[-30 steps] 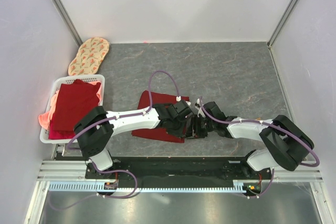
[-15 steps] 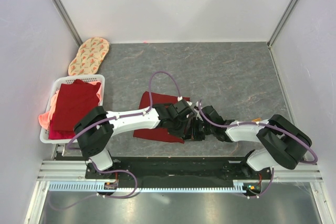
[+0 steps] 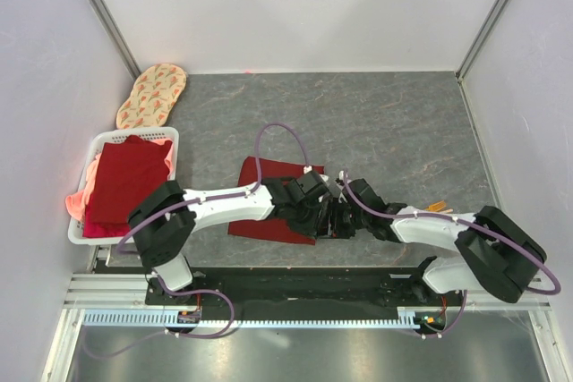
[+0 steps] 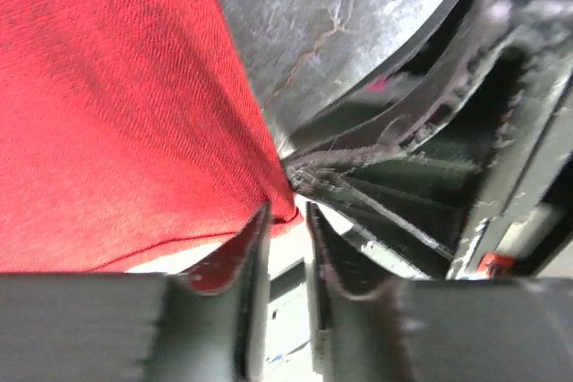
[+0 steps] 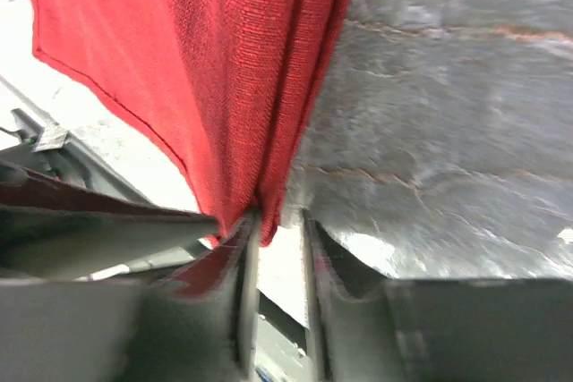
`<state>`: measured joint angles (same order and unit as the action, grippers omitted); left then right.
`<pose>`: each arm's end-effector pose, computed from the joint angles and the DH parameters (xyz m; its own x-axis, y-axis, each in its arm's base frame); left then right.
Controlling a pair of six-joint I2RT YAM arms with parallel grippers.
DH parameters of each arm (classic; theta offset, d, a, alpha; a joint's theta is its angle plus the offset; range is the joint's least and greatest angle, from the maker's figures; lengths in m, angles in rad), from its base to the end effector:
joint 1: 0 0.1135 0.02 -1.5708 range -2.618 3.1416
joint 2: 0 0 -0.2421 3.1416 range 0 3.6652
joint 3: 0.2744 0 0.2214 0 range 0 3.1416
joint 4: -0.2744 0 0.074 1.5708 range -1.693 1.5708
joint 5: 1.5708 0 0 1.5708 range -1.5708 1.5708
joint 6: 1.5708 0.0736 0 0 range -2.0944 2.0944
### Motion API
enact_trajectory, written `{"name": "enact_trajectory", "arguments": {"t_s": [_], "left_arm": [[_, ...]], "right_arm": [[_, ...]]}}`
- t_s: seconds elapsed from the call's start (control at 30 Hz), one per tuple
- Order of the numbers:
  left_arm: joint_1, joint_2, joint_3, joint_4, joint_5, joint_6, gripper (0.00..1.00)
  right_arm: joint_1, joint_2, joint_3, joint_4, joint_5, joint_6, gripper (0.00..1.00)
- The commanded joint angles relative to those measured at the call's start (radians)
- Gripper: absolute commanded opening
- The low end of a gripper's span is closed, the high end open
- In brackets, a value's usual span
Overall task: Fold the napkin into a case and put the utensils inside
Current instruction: Smooth out the lower triangle-folded napkin at the center of the board.
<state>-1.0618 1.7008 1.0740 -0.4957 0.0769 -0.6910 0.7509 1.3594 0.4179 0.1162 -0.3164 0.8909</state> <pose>0.1525 -0.2849 0.1443 -0.9036 0.3153 -0.2899 0.4036 0.8535 -0.3296 0.1604 0.1810 0.1075 -0.9620 0.1131 -0.2487 -0.0870 0.7361 0.6712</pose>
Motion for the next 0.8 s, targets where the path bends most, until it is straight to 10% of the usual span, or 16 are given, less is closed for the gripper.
{"name": "enact_trajectory", "arguments": {"t_s": [0.0, 0.23, 0.77], "left_arm": [[0.019, -0.139, 0.017, -0.040, -0.029, 0.021, 0.37], [0.236, -0.251, -0.061, -0.034, 0.021, 0.064, 0.24], [0.592, -0.348, -0.411, 0.149, 0.118, -0.036, 0.02]], "right_arm": [[0.002, -0.075, 0.088, -0.197, 0.115, -0.102, 0.39], [0.048, -0.092, 0.202, -0.355, 0.198, -0.164, 0.55], [0.093, 0.041, 0.116, -0.055, 0.042, -0.099, 0.20]]}}
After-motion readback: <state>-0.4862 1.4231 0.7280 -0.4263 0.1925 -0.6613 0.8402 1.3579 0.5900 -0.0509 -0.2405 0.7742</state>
